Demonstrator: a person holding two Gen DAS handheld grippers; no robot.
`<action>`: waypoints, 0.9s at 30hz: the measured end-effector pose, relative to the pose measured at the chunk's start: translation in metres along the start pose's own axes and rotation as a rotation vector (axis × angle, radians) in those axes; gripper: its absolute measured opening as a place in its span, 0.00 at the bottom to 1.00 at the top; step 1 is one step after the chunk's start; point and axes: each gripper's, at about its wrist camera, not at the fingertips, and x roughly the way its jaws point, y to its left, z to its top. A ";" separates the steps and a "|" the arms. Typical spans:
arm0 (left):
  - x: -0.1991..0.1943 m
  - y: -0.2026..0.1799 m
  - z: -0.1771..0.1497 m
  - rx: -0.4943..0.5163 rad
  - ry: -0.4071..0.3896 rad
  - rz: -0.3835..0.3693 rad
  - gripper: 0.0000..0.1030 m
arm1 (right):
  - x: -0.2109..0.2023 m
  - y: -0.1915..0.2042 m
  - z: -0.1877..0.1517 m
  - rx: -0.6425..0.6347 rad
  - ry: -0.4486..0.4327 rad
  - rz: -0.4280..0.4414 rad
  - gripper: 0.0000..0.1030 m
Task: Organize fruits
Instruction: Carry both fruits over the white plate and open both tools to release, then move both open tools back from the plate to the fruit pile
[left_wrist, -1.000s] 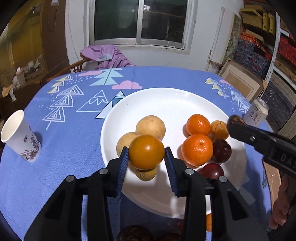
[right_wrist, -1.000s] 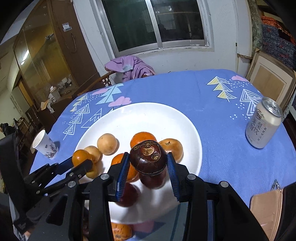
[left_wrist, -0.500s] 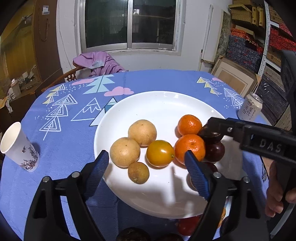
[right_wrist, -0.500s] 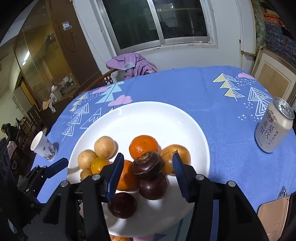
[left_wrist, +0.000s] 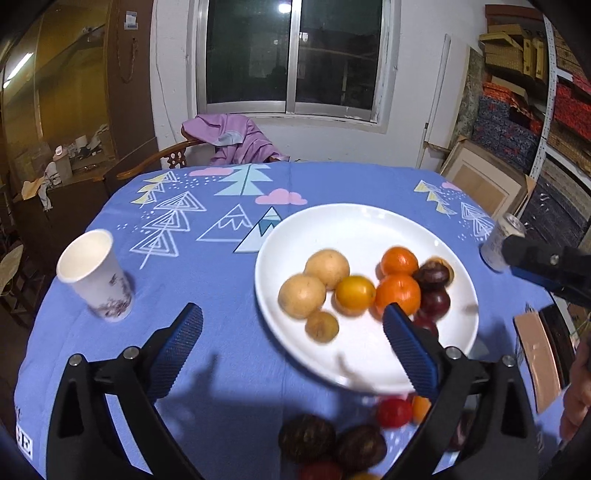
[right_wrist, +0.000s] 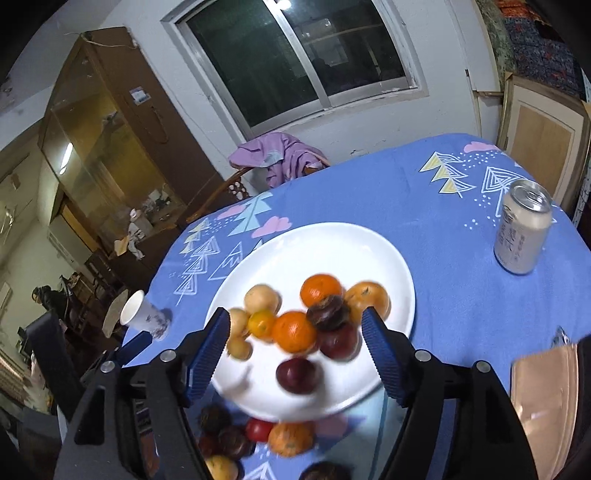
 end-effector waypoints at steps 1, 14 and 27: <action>-0.005 0.001 -0.010 0.005 0.005 0.006 0.96 | -0.007 0.000 -0.008 -0.008 -0.009 -0.012 0.82; -0.064 -0.014 -0.108 0.113 0.017 0.010 0.96 | -0.043 -0.045 -0.087 0.109 -0.011 -0.021 0.83; -0.058 -0.019 -0.110 0.168 0.003 0.082 0.96 | -0.037 -0.043 -0.087 0.097 0.023 -0.010 0.83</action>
